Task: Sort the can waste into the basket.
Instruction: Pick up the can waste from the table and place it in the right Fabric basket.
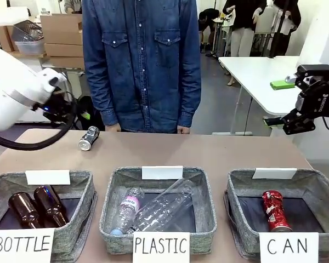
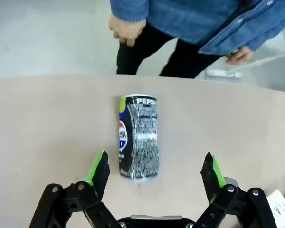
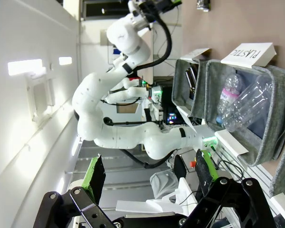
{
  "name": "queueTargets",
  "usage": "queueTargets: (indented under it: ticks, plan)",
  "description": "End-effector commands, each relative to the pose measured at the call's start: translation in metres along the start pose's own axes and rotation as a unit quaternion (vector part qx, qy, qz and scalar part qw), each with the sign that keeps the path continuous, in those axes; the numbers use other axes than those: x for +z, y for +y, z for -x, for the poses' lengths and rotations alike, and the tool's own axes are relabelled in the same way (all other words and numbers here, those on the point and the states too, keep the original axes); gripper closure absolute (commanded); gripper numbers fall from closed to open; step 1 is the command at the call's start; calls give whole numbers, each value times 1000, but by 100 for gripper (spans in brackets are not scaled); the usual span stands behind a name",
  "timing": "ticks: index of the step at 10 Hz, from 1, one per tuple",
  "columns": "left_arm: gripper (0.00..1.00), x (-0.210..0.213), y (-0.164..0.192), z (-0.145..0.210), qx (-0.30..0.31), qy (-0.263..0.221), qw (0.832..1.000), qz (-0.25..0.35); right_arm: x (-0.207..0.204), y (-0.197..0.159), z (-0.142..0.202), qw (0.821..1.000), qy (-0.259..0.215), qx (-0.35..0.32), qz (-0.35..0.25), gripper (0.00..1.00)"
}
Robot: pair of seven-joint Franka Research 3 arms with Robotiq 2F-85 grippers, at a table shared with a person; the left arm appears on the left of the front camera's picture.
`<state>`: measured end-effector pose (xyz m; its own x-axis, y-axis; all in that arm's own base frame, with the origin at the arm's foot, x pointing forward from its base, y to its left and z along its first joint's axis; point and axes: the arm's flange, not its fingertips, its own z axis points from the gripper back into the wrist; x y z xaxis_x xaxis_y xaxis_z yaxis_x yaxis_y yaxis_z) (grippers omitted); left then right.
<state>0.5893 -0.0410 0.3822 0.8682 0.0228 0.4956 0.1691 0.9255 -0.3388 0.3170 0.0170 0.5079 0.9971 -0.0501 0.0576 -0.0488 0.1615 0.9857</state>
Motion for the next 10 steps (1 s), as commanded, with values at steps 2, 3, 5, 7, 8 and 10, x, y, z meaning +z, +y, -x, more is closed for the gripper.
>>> queueTargets:
  ticks: [2, 3, 5, 7, 8, 10]
  plan:
    - [0, -47, -14, -6, -28, 54, 997, -37, 1, 3, 0, 1000, 3, -2, 0, 0]
    - [0, -62, -18, -3, -39, 68, 996, -51, 1, 3, 0, 1000, 3, -2, 0, 0]
    - [0, -80, -22, 5, -52, 89, 992, -68, 1, 3, 0, 1000, 3, -2, 0, 0]
    - [0, -84, -24, 9, -49, 80, 991, -92, 1, 3, 0, 1000, 3, -2, 0, 0]
    - [59, -85, -22, 9, -48, 85, 988, -121, 1, 3, 0, 1000, 3, -2, 0, 0]
    - [100, -88, -21, 13, -56, 89, 987, -124, 1, 3, 0, 1000, 3, -2, 0, 0]
